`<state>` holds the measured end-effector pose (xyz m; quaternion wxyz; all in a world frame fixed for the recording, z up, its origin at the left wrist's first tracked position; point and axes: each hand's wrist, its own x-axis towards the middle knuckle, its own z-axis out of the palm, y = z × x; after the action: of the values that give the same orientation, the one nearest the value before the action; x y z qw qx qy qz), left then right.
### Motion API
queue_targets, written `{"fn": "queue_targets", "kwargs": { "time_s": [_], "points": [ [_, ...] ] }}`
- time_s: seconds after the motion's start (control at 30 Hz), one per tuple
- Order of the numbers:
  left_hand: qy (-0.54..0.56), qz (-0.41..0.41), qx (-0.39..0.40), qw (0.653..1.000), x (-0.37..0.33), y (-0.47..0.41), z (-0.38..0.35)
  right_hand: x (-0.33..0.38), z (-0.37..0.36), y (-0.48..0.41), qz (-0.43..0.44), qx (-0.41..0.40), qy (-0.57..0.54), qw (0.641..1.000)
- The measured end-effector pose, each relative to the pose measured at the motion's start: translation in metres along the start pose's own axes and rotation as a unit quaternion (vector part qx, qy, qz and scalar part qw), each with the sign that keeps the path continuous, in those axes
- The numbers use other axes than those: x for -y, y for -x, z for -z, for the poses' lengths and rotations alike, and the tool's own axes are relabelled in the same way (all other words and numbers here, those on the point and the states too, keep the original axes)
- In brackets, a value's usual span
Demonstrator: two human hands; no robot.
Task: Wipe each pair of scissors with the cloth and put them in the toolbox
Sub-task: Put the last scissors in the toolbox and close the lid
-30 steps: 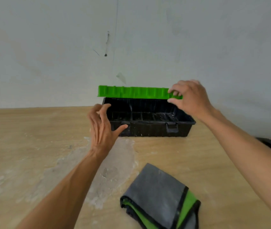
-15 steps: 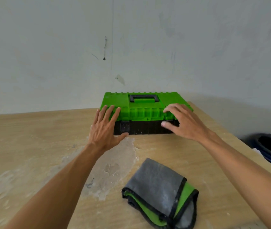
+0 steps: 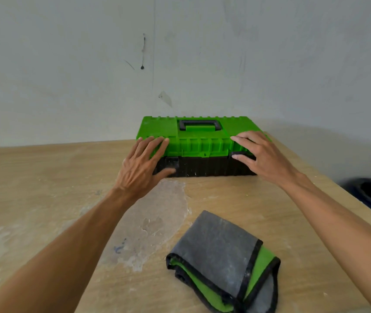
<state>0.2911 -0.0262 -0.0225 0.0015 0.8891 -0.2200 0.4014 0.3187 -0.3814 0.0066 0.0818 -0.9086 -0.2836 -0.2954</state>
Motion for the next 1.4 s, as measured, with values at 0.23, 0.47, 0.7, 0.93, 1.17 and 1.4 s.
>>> {"fn": "queue_targets", "kwargs": {
  "time_s": [0.23,0.47,0.7,0.93,1.17,1.4],
  "points": [
    [0.033,0.034,-0.044,0.998,-0.031,-0.023,-0.013,0.006,-0.019,-0.016,-0.065,0.03,0.037,0.997],
    [-0.011,0.132,-0.034,0.991,-0.057,-0.066,-0.024,0.023,-0.054,-0.05,-0.156,-0.105,0.105,0.977],
    [-0.021,0.161,-0.028,0.986,-0.049,-0.102,-0.048,0.004,-0.054,-0.086,-0.114,-0.155,0.04,0.981],
    [-0.02,0.192,-0.086,0.977,-0.046,-0.119,-0.066,-0.02,-0.073,-0.109,-0.11,-0.185,0.021,0.976],
    [-0.027,0.209,-0.112,0.971,-0.045,-0.134,-0.079,-0.036,-0.086,-0.126,-0.095,-0.219,0.028,0.971],
    [-0.012,0.21,-0.142,0.967,-0.045,-0.135,-0.079,-0.036,-0.091,-0.124,-0.094,-0.258,0.023,0.961]
  ]
}}
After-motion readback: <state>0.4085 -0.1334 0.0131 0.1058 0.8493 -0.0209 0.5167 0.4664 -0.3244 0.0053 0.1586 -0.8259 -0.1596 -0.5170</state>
